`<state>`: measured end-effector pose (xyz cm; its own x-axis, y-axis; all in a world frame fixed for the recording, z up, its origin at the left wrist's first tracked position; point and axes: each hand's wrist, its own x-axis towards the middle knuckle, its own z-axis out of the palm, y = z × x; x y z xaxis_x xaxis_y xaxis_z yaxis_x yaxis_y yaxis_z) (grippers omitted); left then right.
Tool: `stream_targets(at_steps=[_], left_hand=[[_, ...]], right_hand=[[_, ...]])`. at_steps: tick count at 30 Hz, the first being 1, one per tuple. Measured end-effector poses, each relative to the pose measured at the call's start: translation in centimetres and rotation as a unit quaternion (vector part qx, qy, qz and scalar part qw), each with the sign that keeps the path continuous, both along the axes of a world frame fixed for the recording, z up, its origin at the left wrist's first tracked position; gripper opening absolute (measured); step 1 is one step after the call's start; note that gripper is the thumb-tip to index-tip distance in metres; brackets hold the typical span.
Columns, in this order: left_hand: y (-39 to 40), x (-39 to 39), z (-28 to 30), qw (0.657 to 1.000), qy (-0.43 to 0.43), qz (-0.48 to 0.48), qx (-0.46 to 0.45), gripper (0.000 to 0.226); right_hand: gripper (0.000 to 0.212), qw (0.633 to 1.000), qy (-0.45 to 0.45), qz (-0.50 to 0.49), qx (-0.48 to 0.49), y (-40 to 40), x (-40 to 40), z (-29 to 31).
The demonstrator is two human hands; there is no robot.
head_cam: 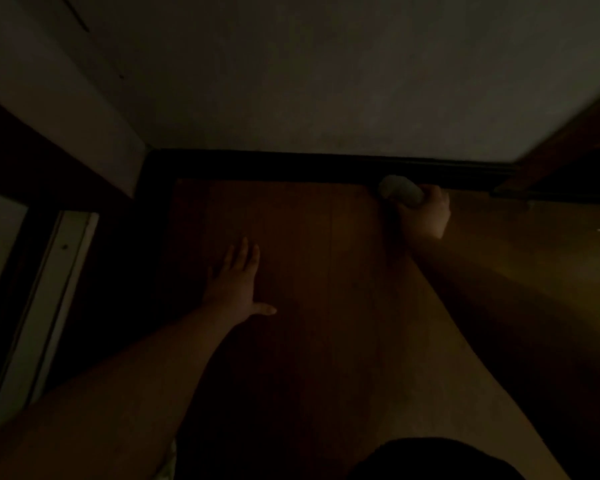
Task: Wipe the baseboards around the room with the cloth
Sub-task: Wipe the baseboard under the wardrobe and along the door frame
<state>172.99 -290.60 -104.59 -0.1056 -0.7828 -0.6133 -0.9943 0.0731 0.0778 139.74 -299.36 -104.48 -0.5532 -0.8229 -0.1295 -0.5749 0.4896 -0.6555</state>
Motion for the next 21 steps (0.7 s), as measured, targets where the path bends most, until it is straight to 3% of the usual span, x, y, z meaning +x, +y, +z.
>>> stream_targets(at_steps=[6, 9, 14, 21], left_hand=[[-0.1, -0.4, 0.6, 1.000, -0.008, -0.007, 0.011, 0.135], [-0.1, -0.6, 1.0, 1.000, -0.015, -0.012, 0.014, 0.134], [-0.2, -1.2, 1.8, 0.999, -0.037, -0.011, 0.029, 0.131], [-0.3, -1.1, 2.0, 0.999, -0.031, -0.008, 0.037, 0.130]], right_hand=[[0.051, 0.991, -0.013, -0.136, 0.010, 1.1, -0.1, -0.3], [0.053, 0.998, -0.011, -0.050, -0.030, 1.8, 4.5, 0.3], [0.061, 0.982, -0.103, 0.117, -0.105, 0.6, 15.3, 1.6], [0.055, 0.971, -0.185, 0.121, -0.086, -2.8, 21.7, 2.5]])
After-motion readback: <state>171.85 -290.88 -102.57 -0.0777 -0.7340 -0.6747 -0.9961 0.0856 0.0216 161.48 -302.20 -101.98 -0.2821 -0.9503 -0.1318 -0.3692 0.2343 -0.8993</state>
